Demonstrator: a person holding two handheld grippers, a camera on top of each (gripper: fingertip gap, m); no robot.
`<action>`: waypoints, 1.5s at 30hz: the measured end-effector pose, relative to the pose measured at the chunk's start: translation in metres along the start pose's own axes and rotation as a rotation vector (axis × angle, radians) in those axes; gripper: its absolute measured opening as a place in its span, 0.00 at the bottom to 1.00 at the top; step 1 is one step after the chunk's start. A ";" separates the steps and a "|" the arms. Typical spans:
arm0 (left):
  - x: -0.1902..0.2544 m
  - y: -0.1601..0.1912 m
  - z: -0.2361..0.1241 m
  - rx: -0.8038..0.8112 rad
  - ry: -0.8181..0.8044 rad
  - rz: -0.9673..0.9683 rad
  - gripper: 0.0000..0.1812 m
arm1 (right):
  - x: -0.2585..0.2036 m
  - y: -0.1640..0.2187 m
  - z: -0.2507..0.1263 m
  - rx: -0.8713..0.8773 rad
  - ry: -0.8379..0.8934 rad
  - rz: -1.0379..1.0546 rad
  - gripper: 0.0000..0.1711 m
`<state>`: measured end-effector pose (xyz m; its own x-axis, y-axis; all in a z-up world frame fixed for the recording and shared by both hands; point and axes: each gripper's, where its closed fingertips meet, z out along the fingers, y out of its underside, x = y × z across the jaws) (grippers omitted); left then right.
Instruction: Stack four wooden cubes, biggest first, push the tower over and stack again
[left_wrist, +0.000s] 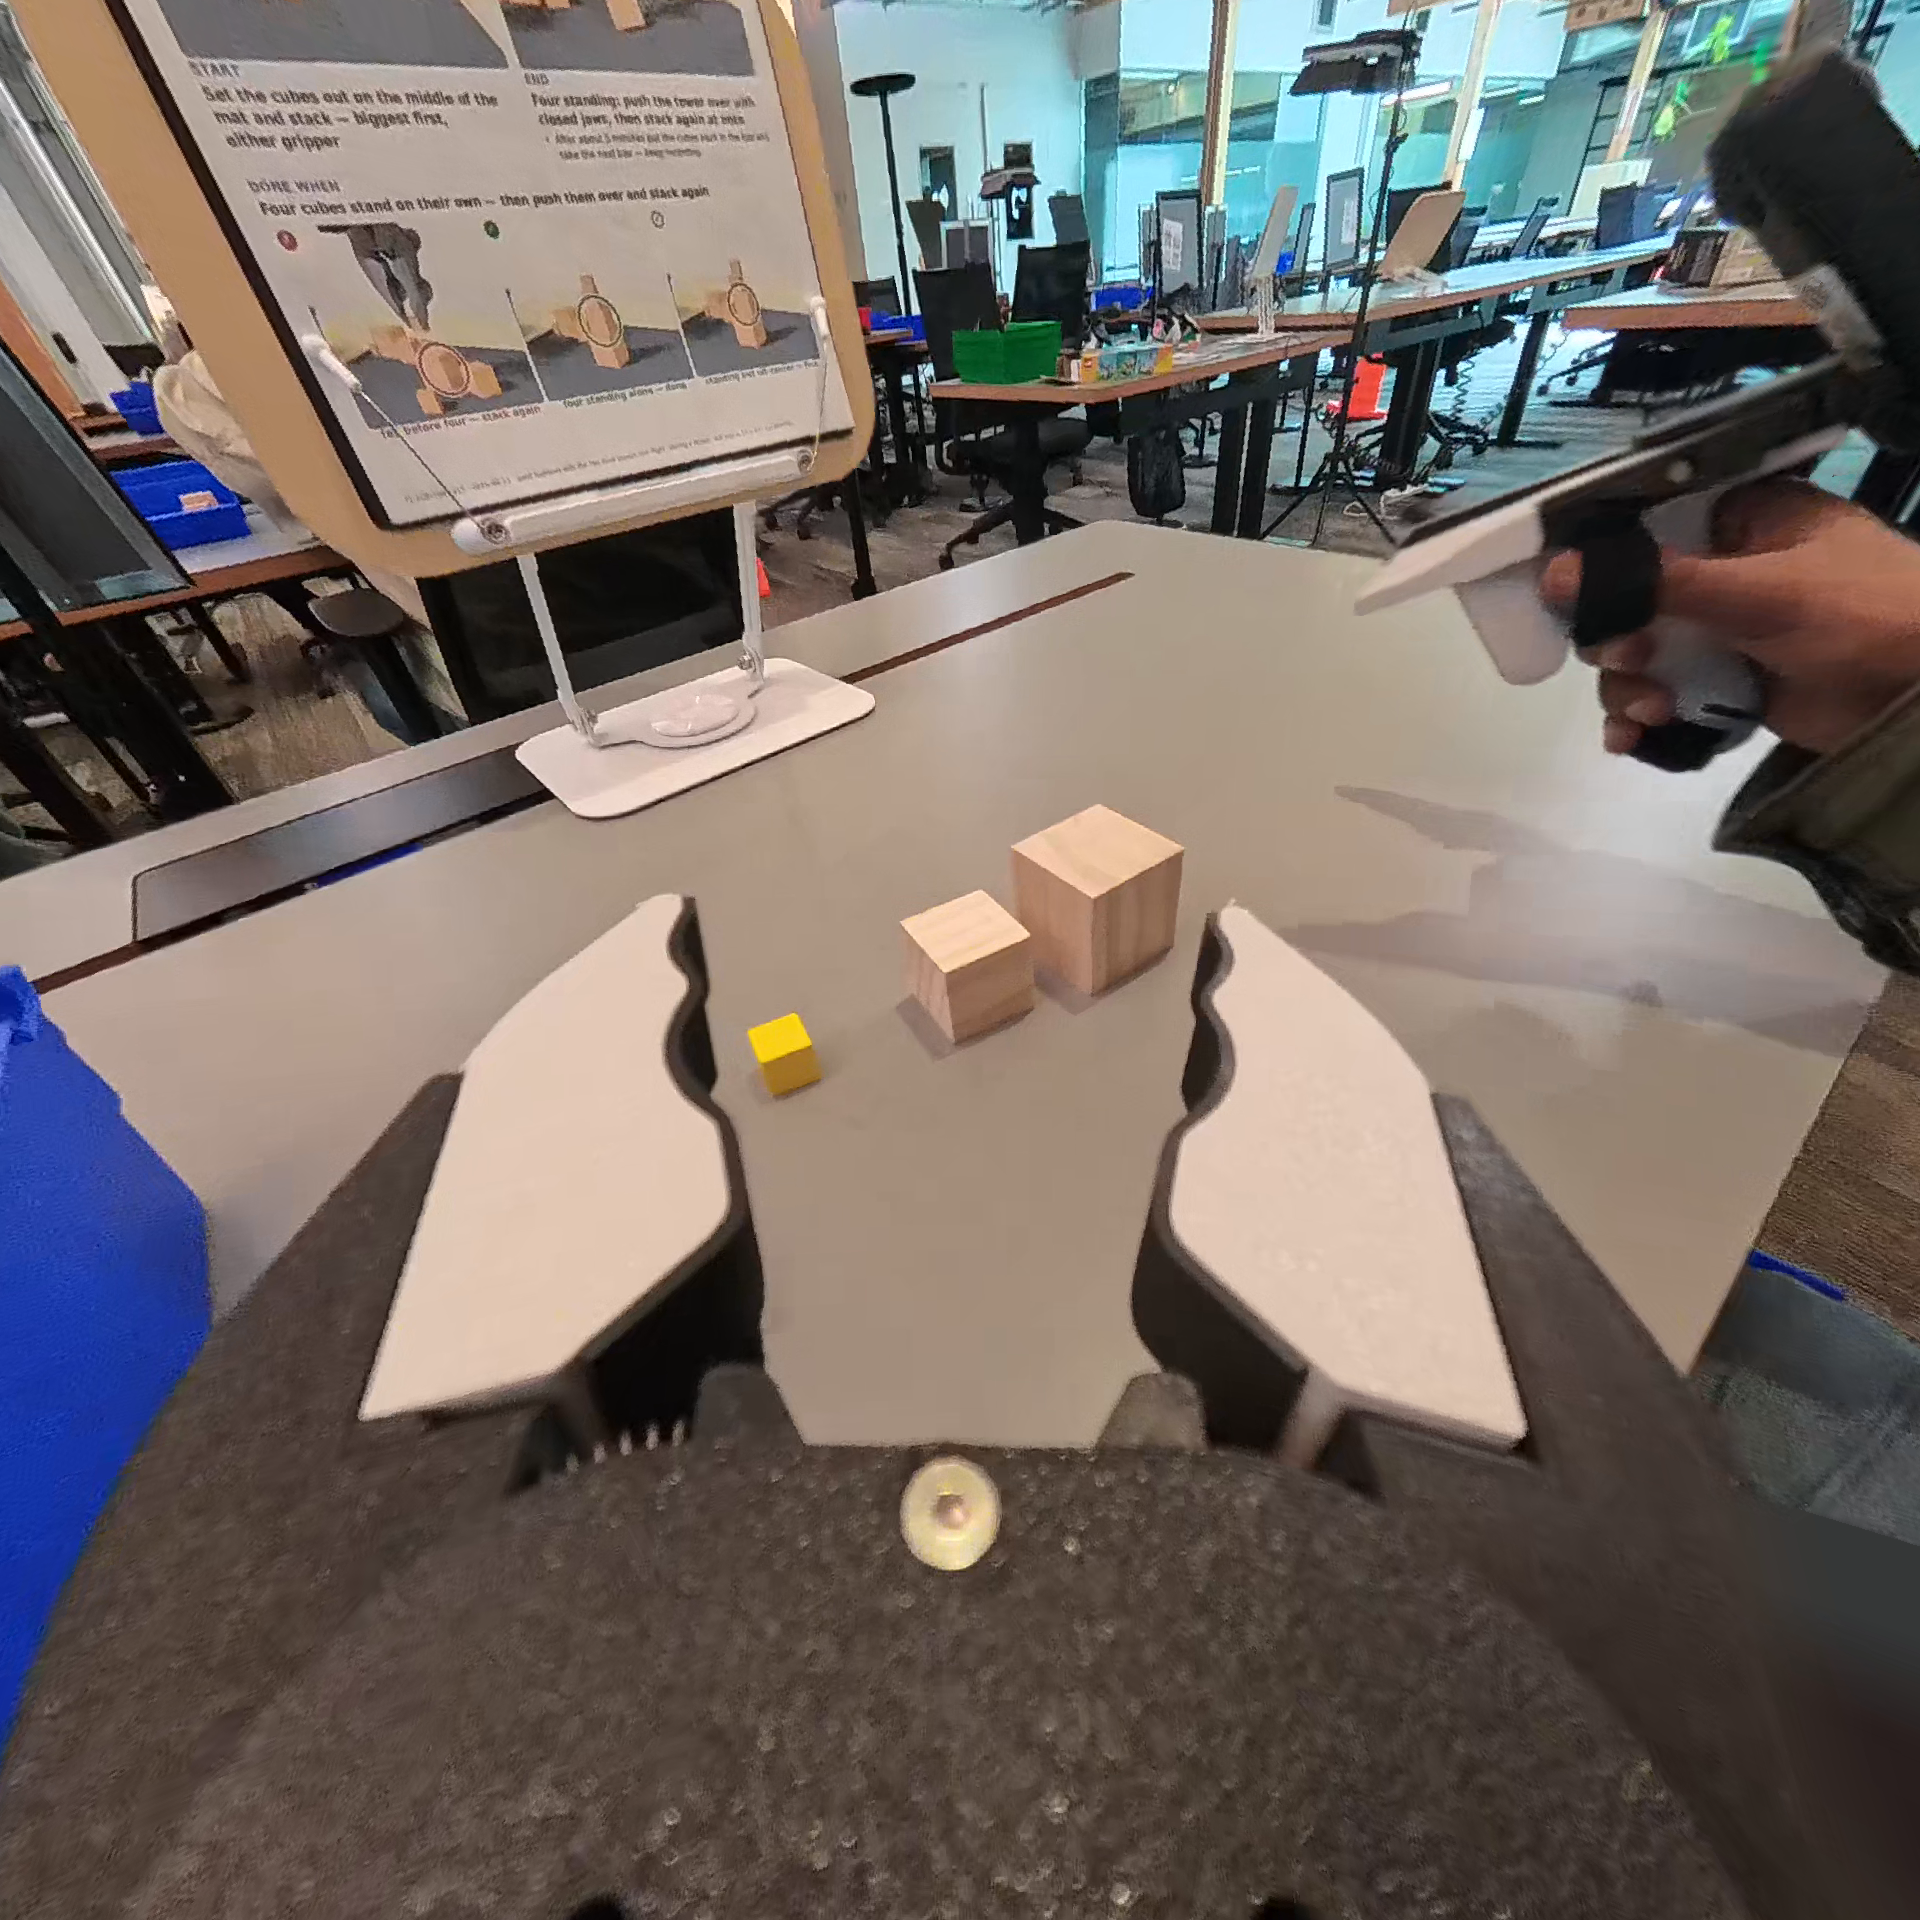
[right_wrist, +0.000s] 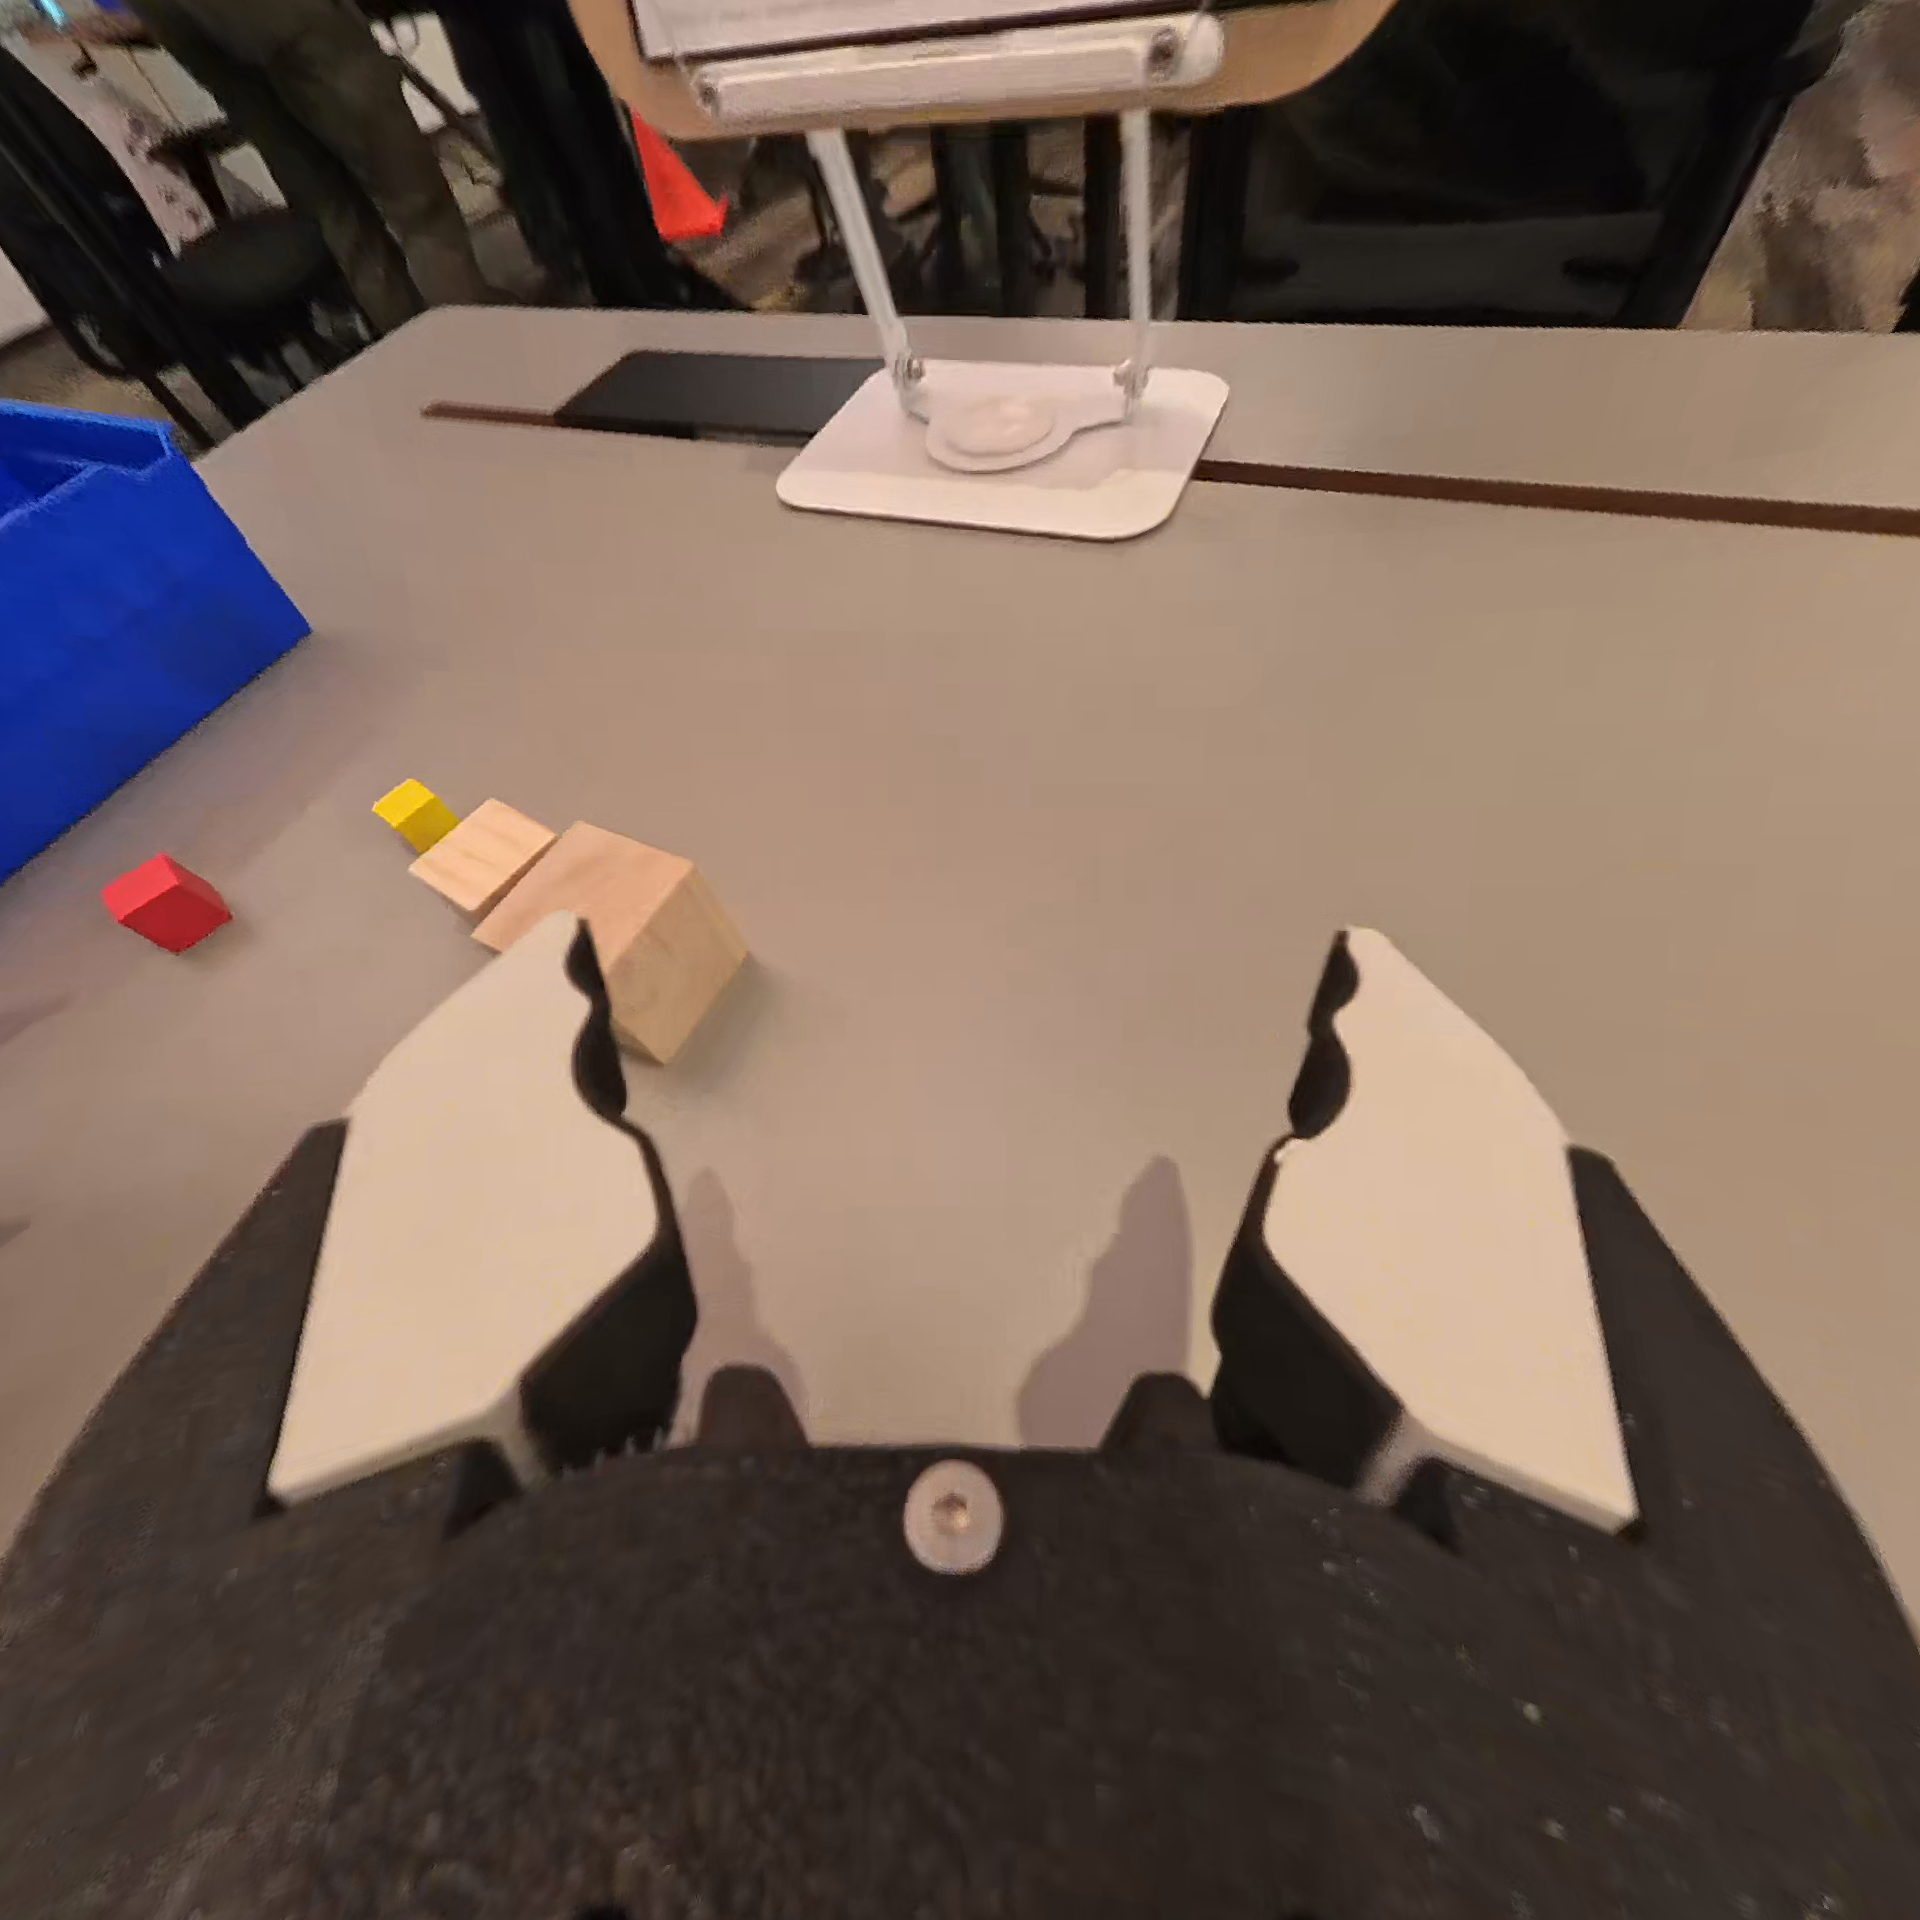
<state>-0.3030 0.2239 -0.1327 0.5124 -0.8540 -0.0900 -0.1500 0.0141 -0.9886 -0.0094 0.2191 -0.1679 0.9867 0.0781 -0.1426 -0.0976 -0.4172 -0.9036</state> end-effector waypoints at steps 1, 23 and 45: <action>-0.003 -0.002 0.002 -0.002 -0.005 0.003 0.49 | 0.007 0.003 -0.003 0.014 0.006 0.012 0.75; -0.026 0.014 0.060 -0.155 -0.033 0.000 0.50 | 0.072 0.025 -0.031 0.081 0.124 -0.014 0.82; -0.019 0.048 0.096 -0.622 0.573 0.227 0.38 | 0.058 0.025 -0.033 0.076 0.034 -0.037 0.75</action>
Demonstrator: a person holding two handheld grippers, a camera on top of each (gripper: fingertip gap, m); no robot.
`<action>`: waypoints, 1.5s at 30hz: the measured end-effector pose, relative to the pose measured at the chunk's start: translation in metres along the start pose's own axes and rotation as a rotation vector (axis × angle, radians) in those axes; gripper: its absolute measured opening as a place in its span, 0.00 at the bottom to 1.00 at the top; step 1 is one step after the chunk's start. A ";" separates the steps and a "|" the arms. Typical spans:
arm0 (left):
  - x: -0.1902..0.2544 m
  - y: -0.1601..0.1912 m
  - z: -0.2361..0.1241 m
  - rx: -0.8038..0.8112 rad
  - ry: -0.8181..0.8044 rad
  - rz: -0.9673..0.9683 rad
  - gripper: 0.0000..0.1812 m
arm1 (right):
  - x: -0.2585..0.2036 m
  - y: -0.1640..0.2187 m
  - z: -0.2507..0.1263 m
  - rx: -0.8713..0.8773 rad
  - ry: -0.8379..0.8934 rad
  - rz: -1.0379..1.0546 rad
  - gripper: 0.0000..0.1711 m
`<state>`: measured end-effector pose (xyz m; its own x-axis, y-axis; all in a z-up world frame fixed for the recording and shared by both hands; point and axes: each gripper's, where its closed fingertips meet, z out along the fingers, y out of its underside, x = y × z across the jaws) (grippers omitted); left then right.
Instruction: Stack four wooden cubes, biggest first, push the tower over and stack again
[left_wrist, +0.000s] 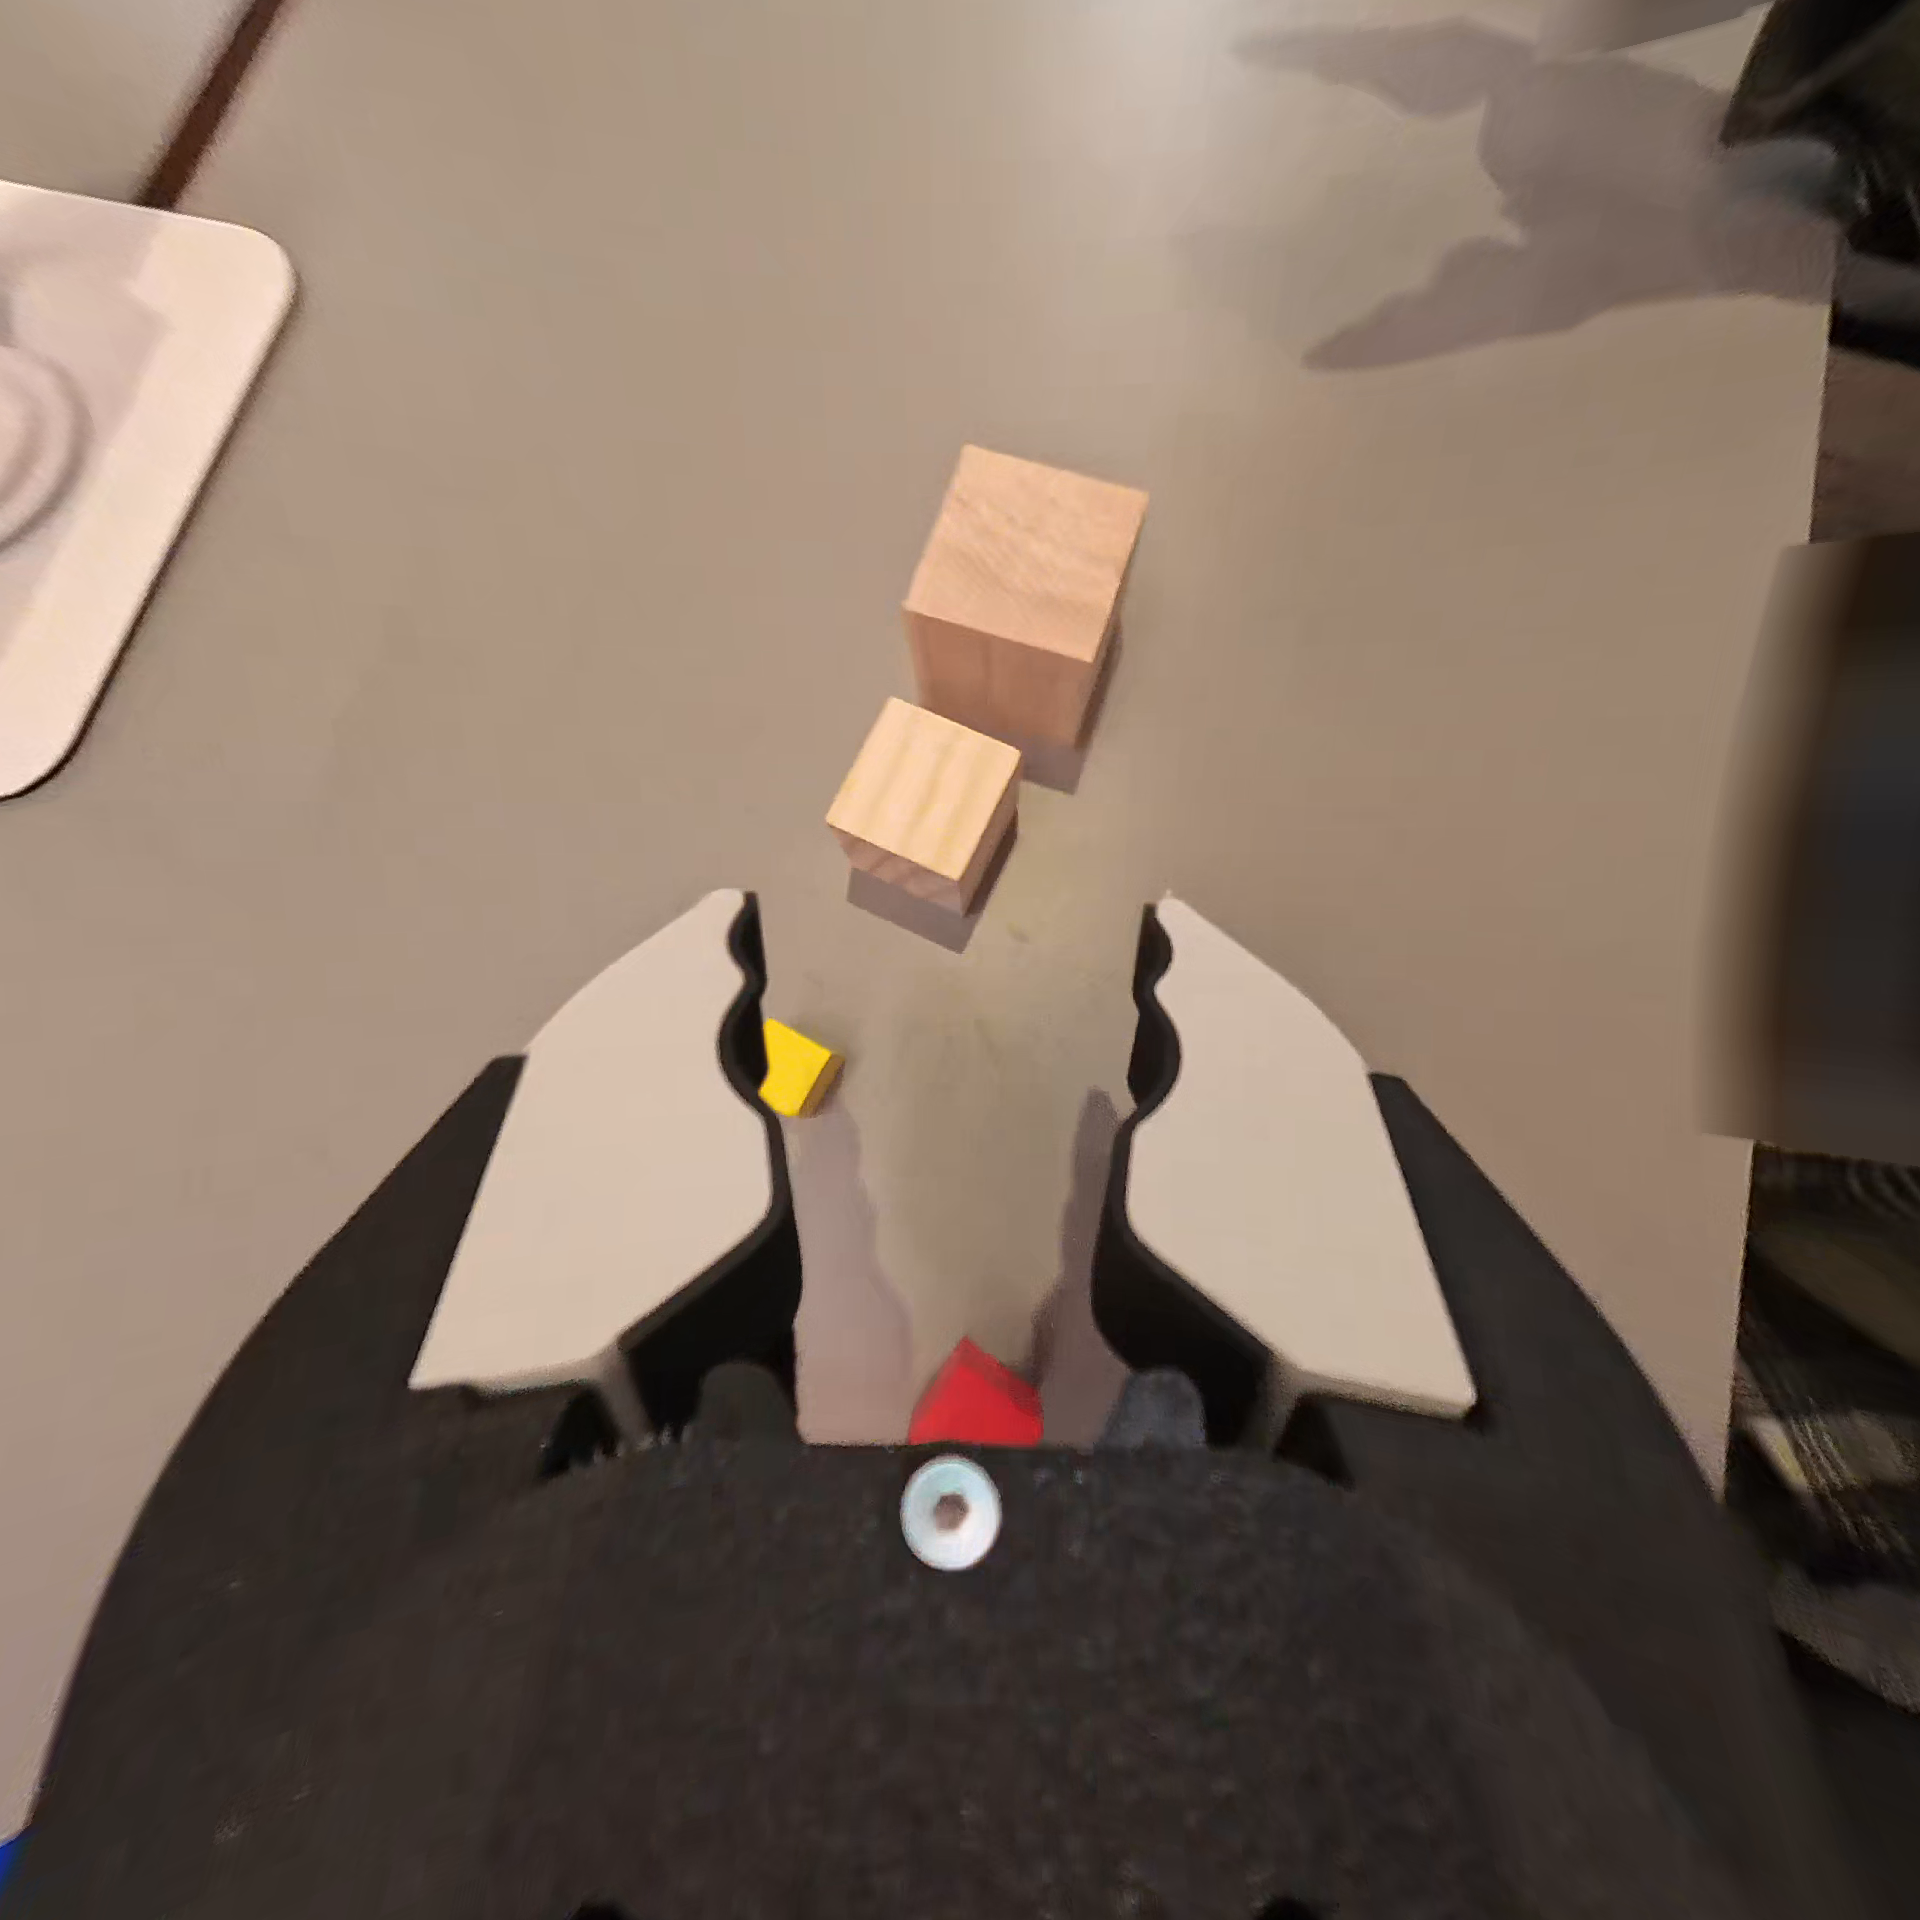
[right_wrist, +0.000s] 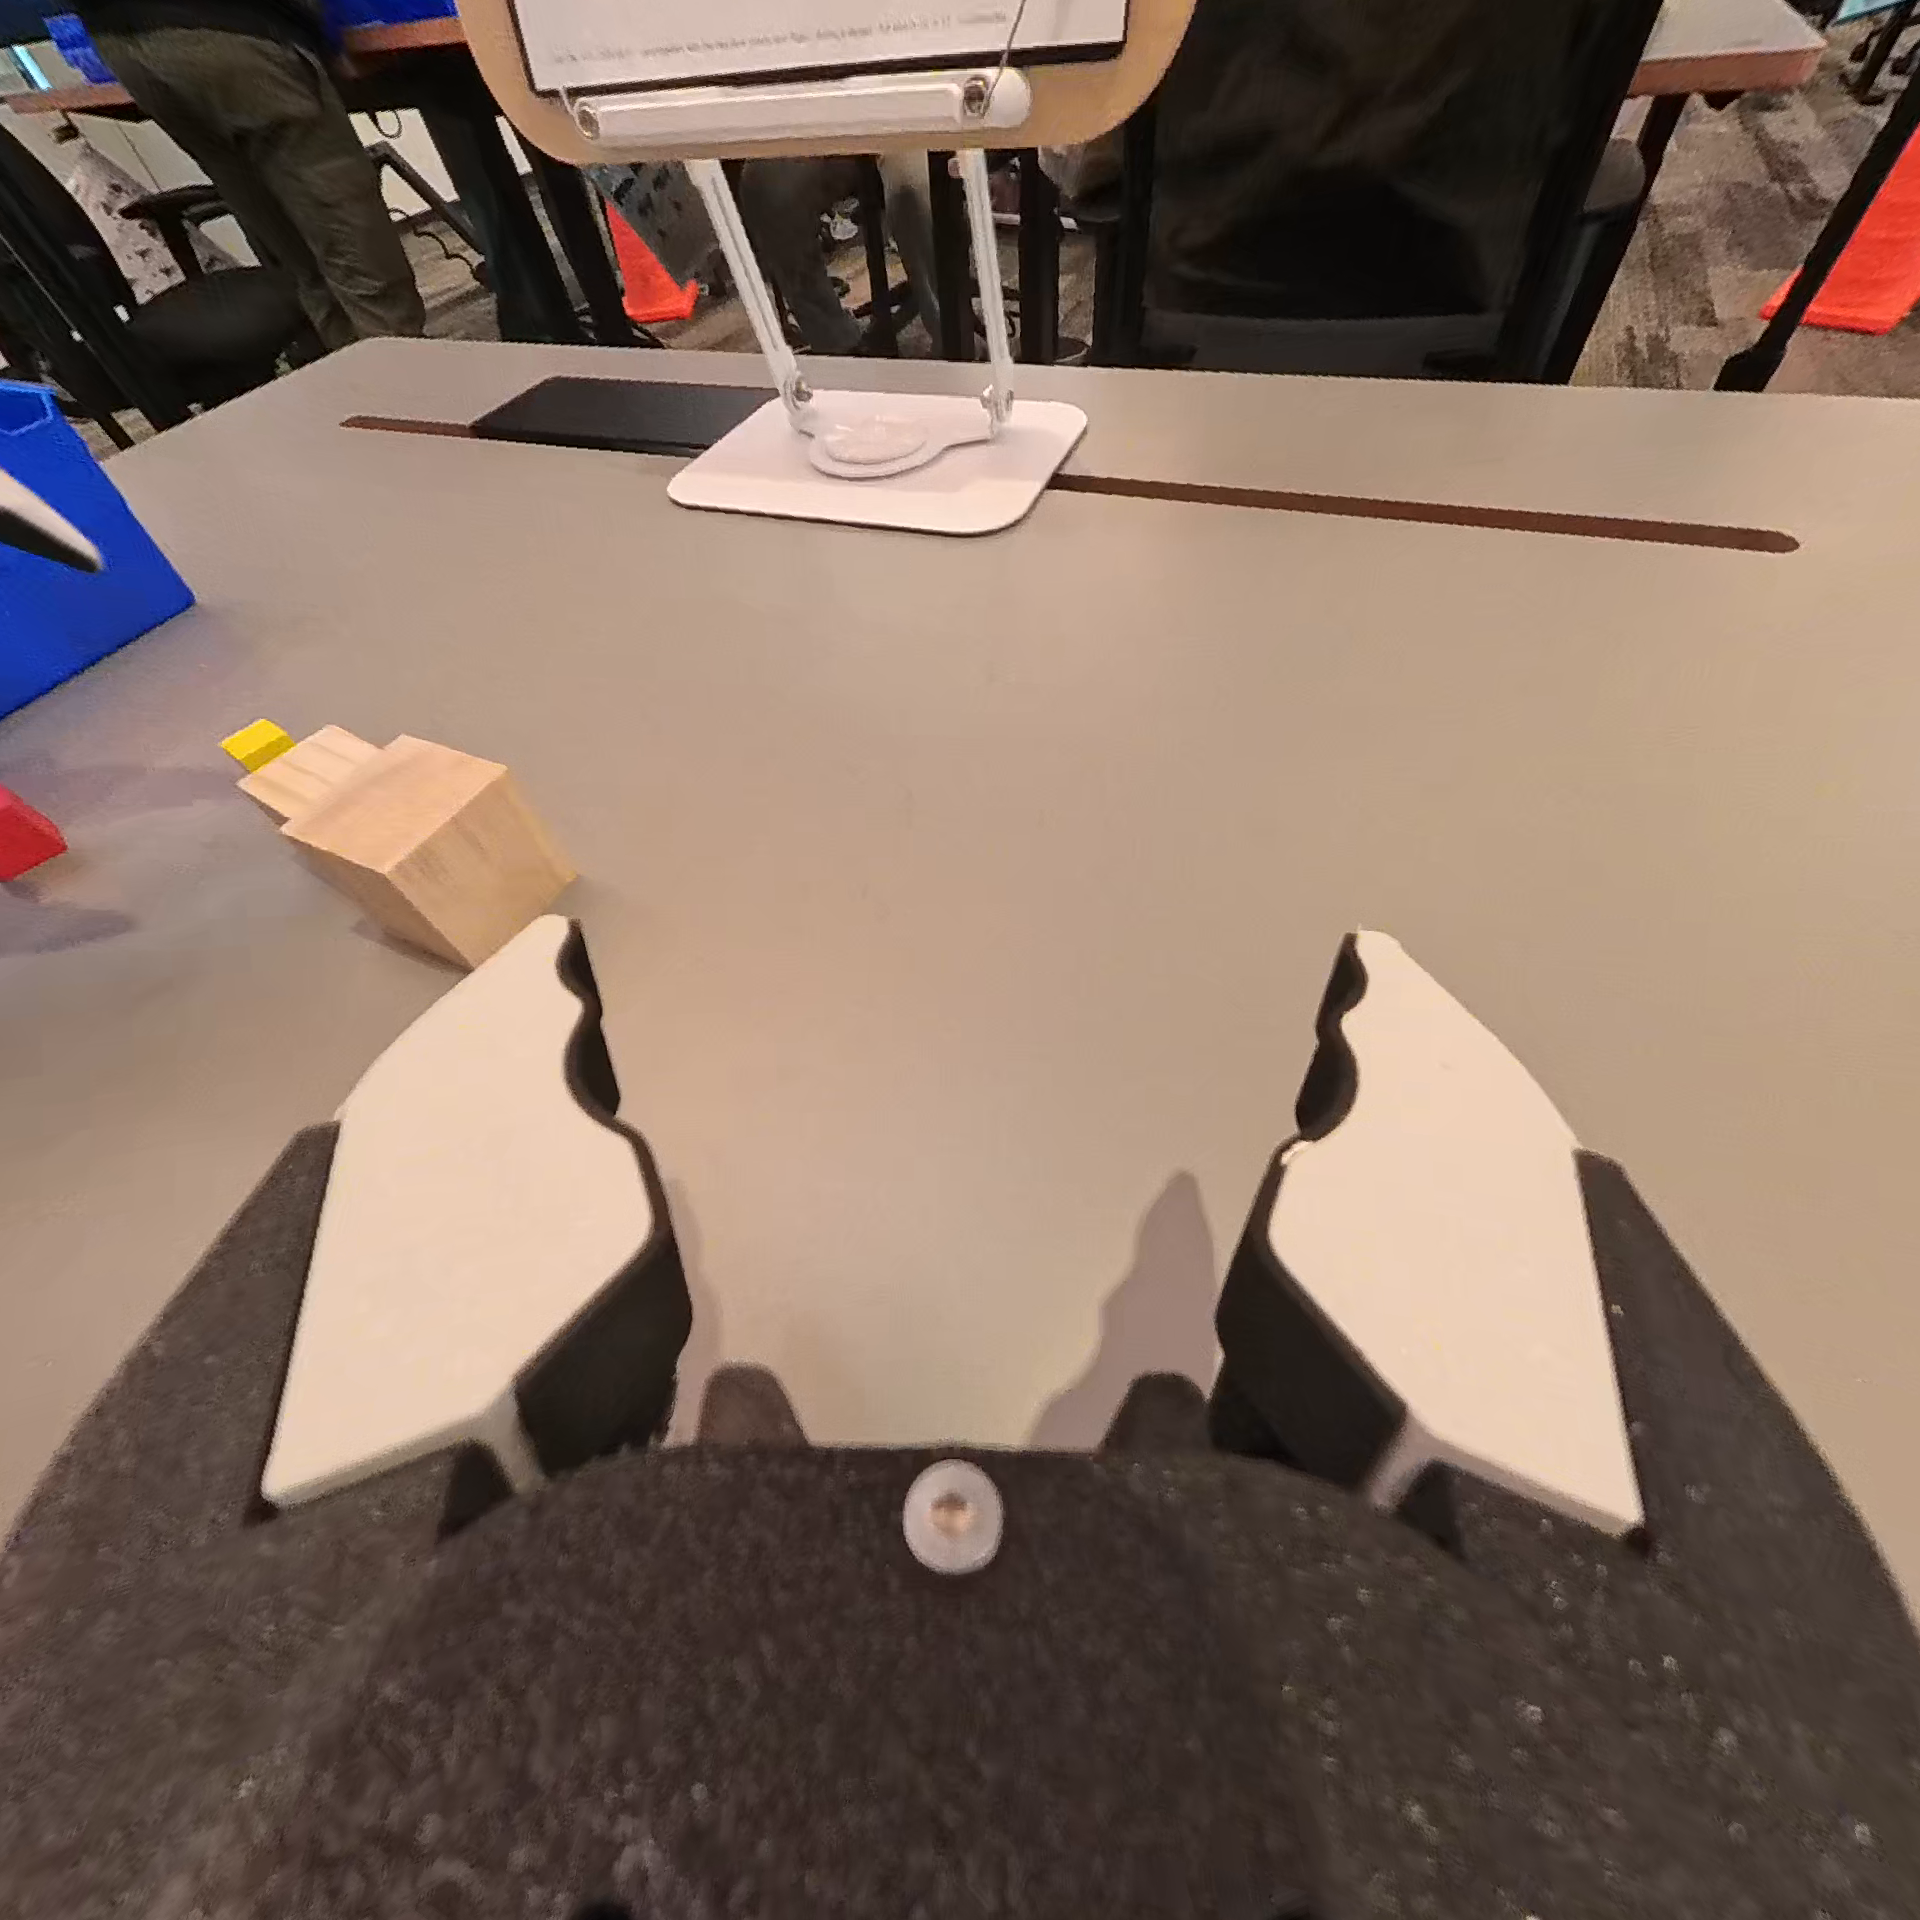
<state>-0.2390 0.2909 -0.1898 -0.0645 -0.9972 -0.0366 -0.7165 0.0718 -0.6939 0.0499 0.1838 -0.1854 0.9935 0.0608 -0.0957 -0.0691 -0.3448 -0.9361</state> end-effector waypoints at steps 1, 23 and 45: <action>0.001 0.001 0.003 -0.025 0.028 0.010 0.37 | -0.001 0.001 0.000 -0.001 -0.006 -0.001 0.75; -0.005 0.011 0.064 -0.479 0.180 0.241 0.37 | -0.012 0.011 0.009 -0.046 -0.056 -0.040 0.74; -0.005 0.035 0.090 -0.692 0.203 0.295 0.25 | -0.012 0.011 0.010 -0.046 -0.072 -0.038 0.74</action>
